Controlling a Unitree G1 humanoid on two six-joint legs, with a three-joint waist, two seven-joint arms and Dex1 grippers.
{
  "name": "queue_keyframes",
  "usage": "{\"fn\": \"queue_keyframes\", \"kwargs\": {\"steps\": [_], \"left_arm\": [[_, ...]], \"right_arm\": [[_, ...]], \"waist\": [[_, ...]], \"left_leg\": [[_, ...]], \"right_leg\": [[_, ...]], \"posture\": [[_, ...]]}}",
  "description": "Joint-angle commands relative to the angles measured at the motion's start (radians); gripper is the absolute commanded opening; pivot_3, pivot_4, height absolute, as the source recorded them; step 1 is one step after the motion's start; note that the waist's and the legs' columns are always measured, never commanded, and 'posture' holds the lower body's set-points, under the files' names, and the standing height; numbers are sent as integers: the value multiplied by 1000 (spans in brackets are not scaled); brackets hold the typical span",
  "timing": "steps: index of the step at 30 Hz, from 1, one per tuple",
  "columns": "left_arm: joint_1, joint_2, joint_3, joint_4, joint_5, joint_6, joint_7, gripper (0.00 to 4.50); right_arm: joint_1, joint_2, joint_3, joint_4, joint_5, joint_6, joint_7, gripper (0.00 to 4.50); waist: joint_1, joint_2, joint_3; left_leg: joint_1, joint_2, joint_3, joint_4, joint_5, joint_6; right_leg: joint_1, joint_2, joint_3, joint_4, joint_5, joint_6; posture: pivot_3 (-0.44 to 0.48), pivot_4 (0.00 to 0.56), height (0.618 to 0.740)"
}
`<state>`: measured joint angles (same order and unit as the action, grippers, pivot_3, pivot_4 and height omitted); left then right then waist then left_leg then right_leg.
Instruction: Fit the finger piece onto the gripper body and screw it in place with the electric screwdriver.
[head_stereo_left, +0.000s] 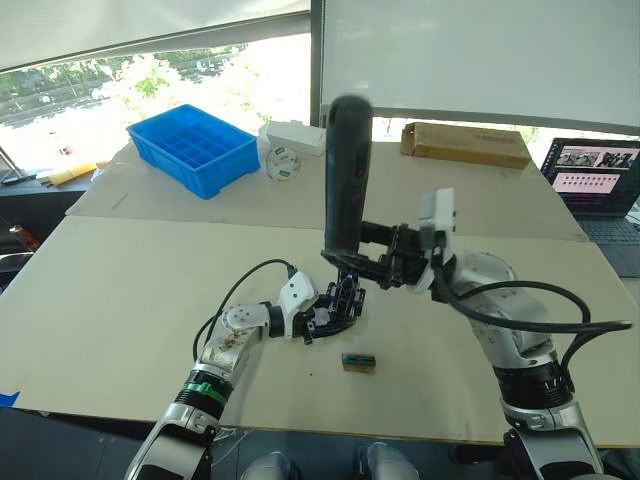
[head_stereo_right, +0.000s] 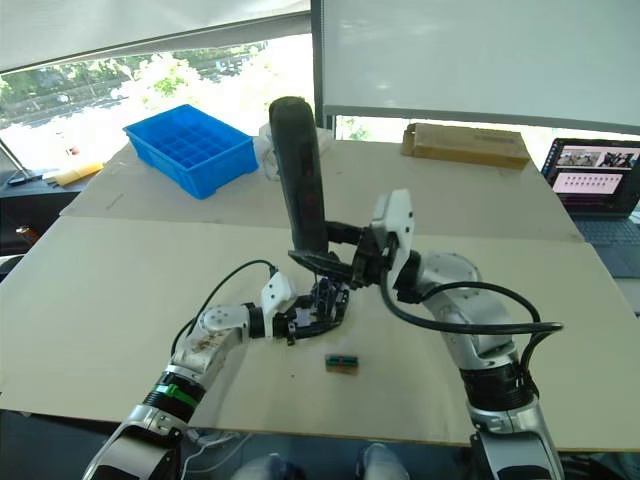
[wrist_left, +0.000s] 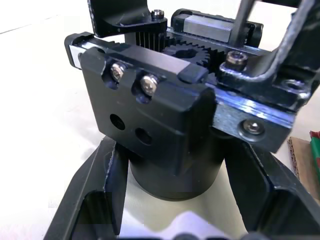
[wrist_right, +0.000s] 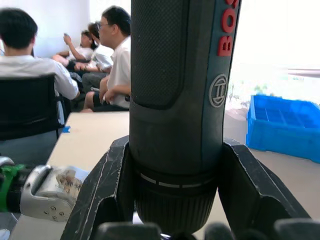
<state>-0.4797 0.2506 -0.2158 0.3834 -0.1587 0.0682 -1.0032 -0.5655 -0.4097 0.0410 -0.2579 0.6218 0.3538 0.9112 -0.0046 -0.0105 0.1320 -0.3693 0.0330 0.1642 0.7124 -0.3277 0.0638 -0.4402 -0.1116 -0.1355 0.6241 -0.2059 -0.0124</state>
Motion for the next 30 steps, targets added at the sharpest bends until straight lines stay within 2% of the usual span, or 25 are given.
{"fn": "queue_keyframes", "kwargs": {"steps": [1, 6, 11, 13, 15, 16, 20, 24, 27, 30], "left_arm": [[13, 18, -27, 54, 45, 18, 13, 2323], [13, 10, -30, 61, 52, 7, 30, 2323], [26, 2, -16, 32, 29, 29, 45, 2323], [49, 7, -18, -3, 16, 41, 32, 3380], [62, 11, -16, -25, 19, 23, 39, 4200], [71, 17, -6, -37, 17, 24, 48, 4456], [104, 56, 34, -82, -9, 28, 48, 4456], [154, 132, 89, -137, -64, 47, 6, 4456], [201, 209, 139, -177, -116, 71, -41, 4456], [271, 325, 208, -198, -184, 52, -158, 4456]], "right_arm": [[-33, 18, -72, -88, 72, -48, 1, 1916], [-13, 24, -87, -133, 113, -23, -14, 1916], [17, -21, -130, -218, 171, 17, -39, 1916], [50, -53, -172, -273, 210, 40, -68, 1916], [76, -79, -203, -308, 247, 60, -94, 1916], [90, -92, -214, -324, 262, 68, -102, 1916], [122, -128, -255, -344, 279, 72, -134, 1916], [200, -187, -336, -349, 273, 60, -130, 1916], [280, -226, -406, -365, 283, 57, -129, 1916], [400, -259, -498, -378, 260, 36, -107, 1916]], "waist": [[0, 0, 0], [0, 0, 0], [2, 0, 0], [3, 0, 0], [3, 0, 0], [2, 0, 0], [-8, 0, 0], [-9, 0, 1], [-9, 0, 1], [-8, 0, 2]], "left_leg": [[0, 0, 0, 0, 0, 0], [1, 0, -1, 0, 0, 0], [1, 0, -1, 1, 0, 0], [1, 0, -2, 1, 0, 0], [1, 1, -2, 0, 0, 0], [1, 1, -2, 0, 0, 0], [1, 1, -2, -1, 0, -1], [1, 2, -2, -1, 1, -1], [1, 2, -1, -1, 1, -1], [1, 2, -2, -1, 1, -1]], "right_leg": [[0, 0, 0, 0, 0, 0], [1, -1, 1, 1, 0, 0], [1, -3, 4, 2, 0, 0], [1, -4, 5, 2, 1, 0], [1, -5, 6, 1, 1, 0], [1, -5, 6, 1, 0, 0], [0, -4, 6, 1, 0, 0], [0, -3, 7, 1, 0, -1], [-1, -3, 8, 1, 0, 0], [-1, -3, 9, 1, 0, -1]], "posture": [[0, 150, 740], [0, 150, 740], [0, 150, 740], [0, 150, 740], [0, 150, 740], [0, 150, 740], [0, 150, 740], [0, 150, 740], [0, 150, 740], [0, 150, 740]]}}
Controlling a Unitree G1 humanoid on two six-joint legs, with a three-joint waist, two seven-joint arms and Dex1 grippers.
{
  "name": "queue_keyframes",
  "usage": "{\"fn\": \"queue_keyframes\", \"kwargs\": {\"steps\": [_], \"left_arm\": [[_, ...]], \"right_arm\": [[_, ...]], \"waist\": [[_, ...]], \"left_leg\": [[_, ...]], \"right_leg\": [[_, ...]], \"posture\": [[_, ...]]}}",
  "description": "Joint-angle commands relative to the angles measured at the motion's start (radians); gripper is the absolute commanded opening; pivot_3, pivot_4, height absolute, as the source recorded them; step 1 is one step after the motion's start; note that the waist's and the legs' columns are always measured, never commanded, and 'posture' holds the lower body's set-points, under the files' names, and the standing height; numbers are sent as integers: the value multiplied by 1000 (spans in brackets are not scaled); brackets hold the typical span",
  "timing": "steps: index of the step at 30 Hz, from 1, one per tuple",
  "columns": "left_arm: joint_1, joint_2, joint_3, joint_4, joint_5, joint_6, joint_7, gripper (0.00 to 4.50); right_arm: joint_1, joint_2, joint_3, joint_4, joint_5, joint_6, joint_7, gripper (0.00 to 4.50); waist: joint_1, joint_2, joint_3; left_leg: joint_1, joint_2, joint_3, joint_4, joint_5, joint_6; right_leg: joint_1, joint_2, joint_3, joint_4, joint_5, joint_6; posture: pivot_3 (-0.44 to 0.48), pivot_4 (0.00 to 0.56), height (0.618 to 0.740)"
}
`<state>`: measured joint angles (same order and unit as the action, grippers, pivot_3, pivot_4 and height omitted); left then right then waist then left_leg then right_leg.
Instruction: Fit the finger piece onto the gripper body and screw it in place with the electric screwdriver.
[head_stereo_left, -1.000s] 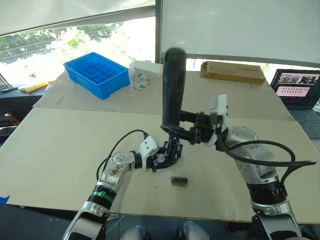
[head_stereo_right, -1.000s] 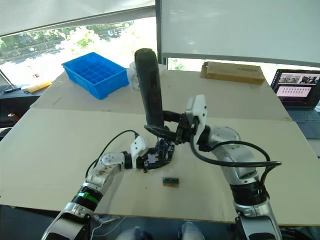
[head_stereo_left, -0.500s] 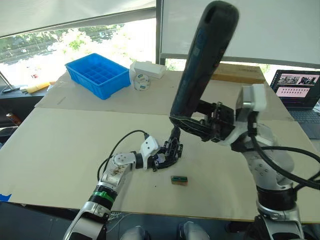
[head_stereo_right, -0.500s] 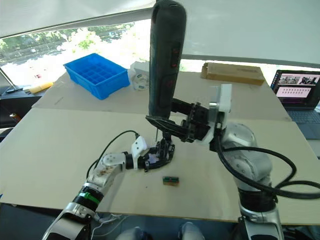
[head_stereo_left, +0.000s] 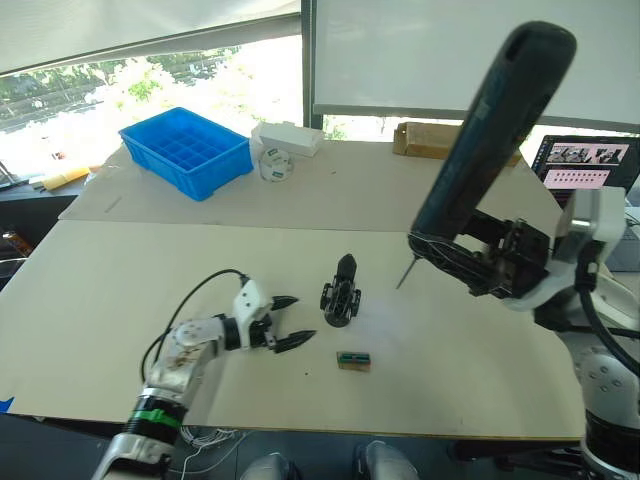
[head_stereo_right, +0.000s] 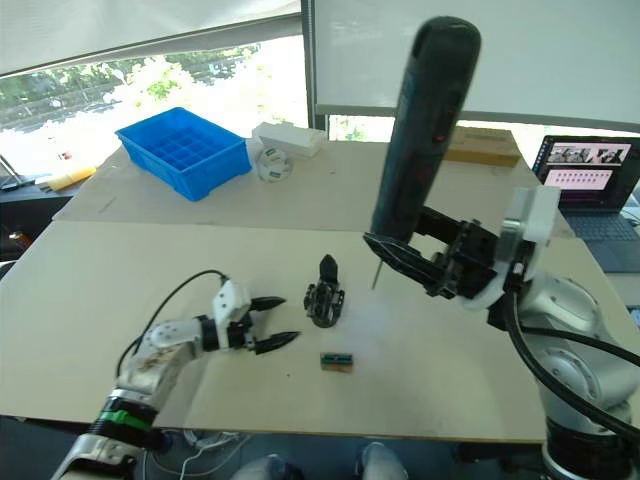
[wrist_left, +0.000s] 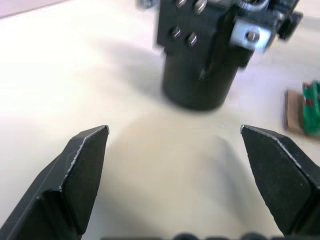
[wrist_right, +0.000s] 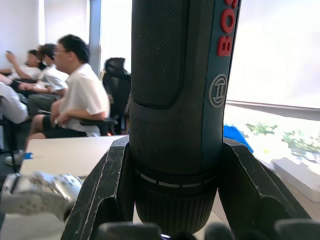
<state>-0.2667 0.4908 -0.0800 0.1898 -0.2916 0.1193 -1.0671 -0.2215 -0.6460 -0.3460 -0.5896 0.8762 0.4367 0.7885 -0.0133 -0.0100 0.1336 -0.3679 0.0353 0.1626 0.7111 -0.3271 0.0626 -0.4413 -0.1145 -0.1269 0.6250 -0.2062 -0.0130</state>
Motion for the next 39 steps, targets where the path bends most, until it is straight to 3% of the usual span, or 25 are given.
{"fn": "queue_keyframes", "kwargs": {"steps": [1, 8, 15, 22, 28, 39], "left_arm": [[76, 115, 99, -3, -76, -15, -129, 4456], [120, 243, 252, 71, -160, -130, -291, 4456], [91, 285, 286, 126, -167, -162, -359, 4456], [127, 236, 235, -78, -199, -93, -337, 4456], [171, 181, 83, -259, -166, -73, -341, 4456], [162, 97, -50, -179, -45, -228, -311, 4456]], "right_arm": [[90, -28, -136, -50, -1, -56, 19, 1916], [354, 15, -240, -14, -104, -179, 99, 1916], [425, 64, -211, 43, -196, -325, 159, 1916], [402, 106, -158, 6, -185, -349, 118, 1916], [381, 164, -34, -89, -197, -360, 74, 1916], [360, 226, 190, -95, -307, -422, 69, 1916]], "waist": [[0, 0, 1], [25, 2, 11], [25, 7, 17], [23, 8, 17], [22, 8, 17], [23, 8, 17]], "left_leg": [[0, 0, 0, 0, 0, 0], [-1, 0, 1, 0, 0, 0], [-1, -2, 3, 0, -1, 1], [-1, -2, 4, 0, -1, 1], [0, -2, 5, 0, 0, 0], [0, -2, 6, 1, 0, -1]], "right_leg": [[0, 0, 0, 0, 0, 0], [-1, 0, 0, -1, -1, 1], [-1, 2, 1, 0, -2, 6], [-1, 3, 2, 0, -1, 3], [-1, 5, 3, 1, -1, 3], [-1, 6, 3, 1, -1, 2]], "posture": [[0, 150, 740], [0, 150, 740], [0, 150, 740], [0, 150, 740], [0, 150, 740], [0, 150, 740]]}}
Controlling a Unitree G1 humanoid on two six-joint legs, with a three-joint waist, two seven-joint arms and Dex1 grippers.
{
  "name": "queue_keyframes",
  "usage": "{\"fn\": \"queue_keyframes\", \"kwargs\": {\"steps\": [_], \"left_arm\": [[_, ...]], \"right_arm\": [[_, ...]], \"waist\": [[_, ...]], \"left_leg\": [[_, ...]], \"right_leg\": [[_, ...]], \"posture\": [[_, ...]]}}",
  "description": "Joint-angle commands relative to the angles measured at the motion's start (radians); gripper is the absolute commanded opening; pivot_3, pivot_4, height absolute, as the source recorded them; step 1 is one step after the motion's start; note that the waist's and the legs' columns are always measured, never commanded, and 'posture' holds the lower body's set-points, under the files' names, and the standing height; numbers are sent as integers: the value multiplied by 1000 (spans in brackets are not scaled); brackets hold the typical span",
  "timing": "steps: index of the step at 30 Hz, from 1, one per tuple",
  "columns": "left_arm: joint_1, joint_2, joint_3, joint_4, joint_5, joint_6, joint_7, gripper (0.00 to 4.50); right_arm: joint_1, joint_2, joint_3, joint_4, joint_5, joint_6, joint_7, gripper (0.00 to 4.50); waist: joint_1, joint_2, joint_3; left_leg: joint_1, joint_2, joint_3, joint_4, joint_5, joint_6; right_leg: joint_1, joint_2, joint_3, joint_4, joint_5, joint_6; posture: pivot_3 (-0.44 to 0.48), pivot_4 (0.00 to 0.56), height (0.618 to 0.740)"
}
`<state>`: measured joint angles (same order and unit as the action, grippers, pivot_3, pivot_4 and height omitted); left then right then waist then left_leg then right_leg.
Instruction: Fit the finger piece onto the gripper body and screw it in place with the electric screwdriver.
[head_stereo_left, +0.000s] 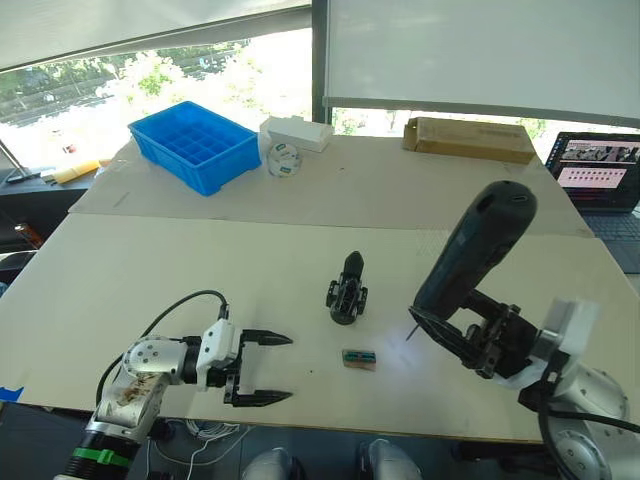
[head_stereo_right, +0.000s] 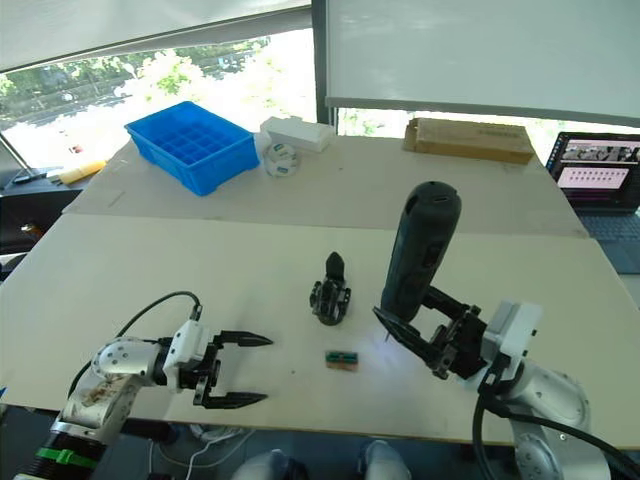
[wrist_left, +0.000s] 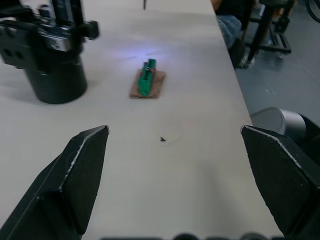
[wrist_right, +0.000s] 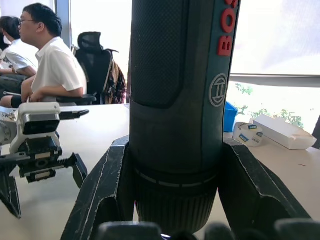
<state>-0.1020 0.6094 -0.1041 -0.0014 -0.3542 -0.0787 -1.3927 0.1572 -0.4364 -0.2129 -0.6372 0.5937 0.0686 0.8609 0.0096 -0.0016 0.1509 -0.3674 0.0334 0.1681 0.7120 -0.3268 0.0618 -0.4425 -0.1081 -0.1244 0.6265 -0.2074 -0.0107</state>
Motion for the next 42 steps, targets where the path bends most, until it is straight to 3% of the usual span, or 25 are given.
{"fn": "queue_keyframes", "kwargs": {"steps": [1, 8, 22, 42], "left_arm": [[-13, -39, -36, 31, 38, -48, 38, 4456], [-67, -113, -102, 96, 120, -60, 127, 4456], [-180, -177, -219, 32, 159, 68, 172, 4456], [-192, -181, -251, 65, 208, 105, 234, 4456]], "right_arm": [[-26, 27, 84, -48, -37, -55, -14, 1916], [-91, 38, 192, -46, -80, -51, -38, 1916], [-131, 30, 225, -35, -92, -29, -74, 1916], [-118, 4, 247, 0, -100, -38, -72, 1916]], "waist": [[0, 0, 0], [5, 0, 0], [1, 0, 0], [0, 0, 0]], "left_leg": [[0, 0, 0, 0, 0, 0], [0, 0, 0, 2, 0, 0], [0, -1, 0, 4, 0, 1], [0, -1, 0, 5, 0, 1]], "right_leg": [[0, 0, 0, 0, 0, 0], [1, -1, -1, 1, 0, 0], [2, 1, -3, 1, 1, 0], [2, 1, -2, 3, 1, 0]], "posture": [[0, 150, 740], [0, 150, 740], [0, 150, 740], [0, 150, 740]]}}
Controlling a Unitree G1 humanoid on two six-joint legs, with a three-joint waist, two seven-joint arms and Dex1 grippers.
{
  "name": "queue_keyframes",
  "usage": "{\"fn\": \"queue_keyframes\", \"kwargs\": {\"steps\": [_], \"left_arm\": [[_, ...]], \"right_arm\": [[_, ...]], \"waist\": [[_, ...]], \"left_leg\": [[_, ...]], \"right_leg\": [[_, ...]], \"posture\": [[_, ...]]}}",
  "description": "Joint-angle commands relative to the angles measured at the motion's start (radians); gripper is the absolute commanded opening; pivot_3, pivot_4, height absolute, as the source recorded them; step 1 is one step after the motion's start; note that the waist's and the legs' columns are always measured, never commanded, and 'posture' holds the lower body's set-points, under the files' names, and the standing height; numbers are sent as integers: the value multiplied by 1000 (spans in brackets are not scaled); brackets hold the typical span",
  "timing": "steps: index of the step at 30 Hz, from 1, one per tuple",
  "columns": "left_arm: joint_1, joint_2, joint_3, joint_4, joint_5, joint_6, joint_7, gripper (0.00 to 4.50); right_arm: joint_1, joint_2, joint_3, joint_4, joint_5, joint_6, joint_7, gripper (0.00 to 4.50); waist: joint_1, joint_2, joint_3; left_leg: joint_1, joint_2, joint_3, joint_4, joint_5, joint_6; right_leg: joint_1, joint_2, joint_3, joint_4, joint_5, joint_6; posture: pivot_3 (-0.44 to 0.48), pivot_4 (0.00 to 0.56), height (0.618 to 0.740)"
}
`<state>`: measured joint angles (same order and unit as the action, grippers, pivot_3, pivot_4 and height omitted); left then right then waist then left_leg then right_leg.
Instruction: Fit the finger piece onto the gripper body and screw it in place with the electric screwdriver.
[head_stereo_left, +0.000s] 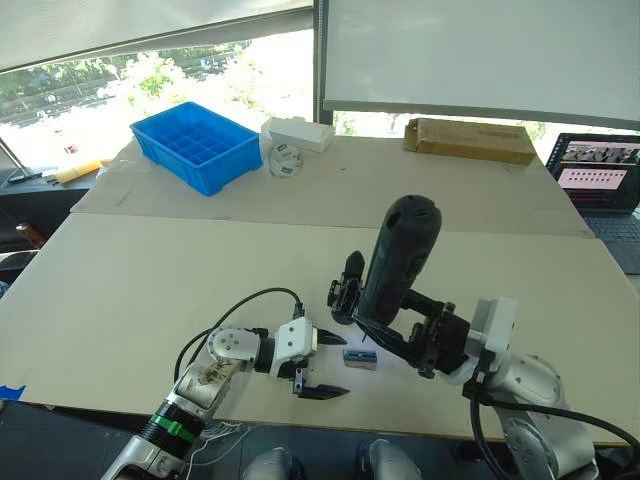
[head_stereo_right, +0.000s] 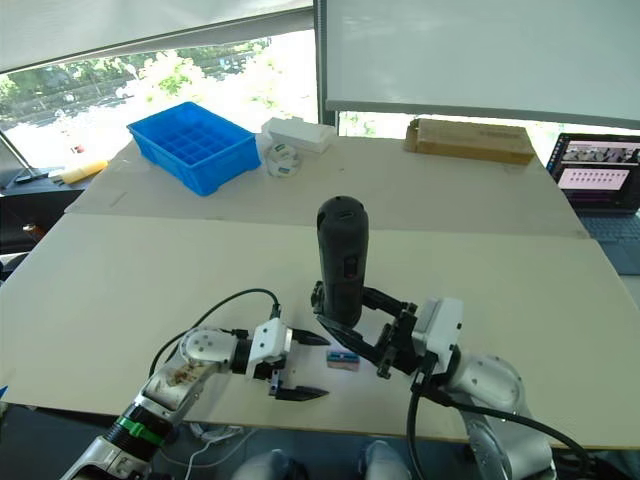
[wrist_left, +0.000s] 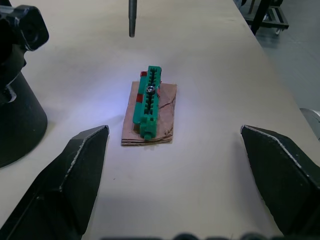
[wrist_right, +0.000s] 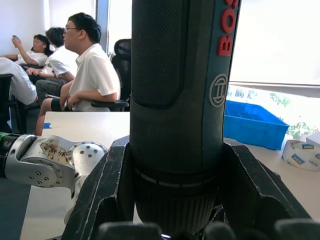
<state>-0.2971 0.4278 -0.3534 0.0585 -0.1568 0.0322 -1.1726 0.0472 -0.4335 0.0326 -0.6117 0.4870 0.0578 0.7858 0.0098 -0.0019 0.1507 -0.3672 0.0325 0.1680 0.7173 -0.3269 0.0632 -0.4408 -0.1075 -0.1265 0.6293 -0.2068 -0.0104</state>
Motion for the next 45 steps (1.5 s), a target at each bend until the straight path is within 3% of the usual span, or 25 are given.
{"fn": "queue_keyframes", "kwargs": {"steps": [1, 12, 45], "left_arm": [[3, 2, -1, 11, 13, -9, 17, 4456], [66, 17, 8, 50, 1, -84, 4, 4456], [38, -6, -11, 120, 18, -87, 5, 4456]], "right_arm": [[-8, 1, 4, -21, 4, -29, 3, 1916], [3, 5, 7, -19, -2, -43, 11, 1916], [-37, 13, 30, 38, -18, -33, 42, 1916]], "waist": [[0, 0, 0], [-4, 0, 0], [0, 0, -1]], "left_leg": [[0, 0, 0, 0, 0, 0], [2, 1, 0, 1, 0, 0], [6, 1, 0, 0, 0, 0]], "right_leg": [[0, 0, 0, 0, 0, 0], [1, 0, 1, 1, 0, 0], [4, -1, 2, 1, 0, -1]], "posture": [[0, 150, 740], [0, 150, 740], [0, 150, 740]]}}
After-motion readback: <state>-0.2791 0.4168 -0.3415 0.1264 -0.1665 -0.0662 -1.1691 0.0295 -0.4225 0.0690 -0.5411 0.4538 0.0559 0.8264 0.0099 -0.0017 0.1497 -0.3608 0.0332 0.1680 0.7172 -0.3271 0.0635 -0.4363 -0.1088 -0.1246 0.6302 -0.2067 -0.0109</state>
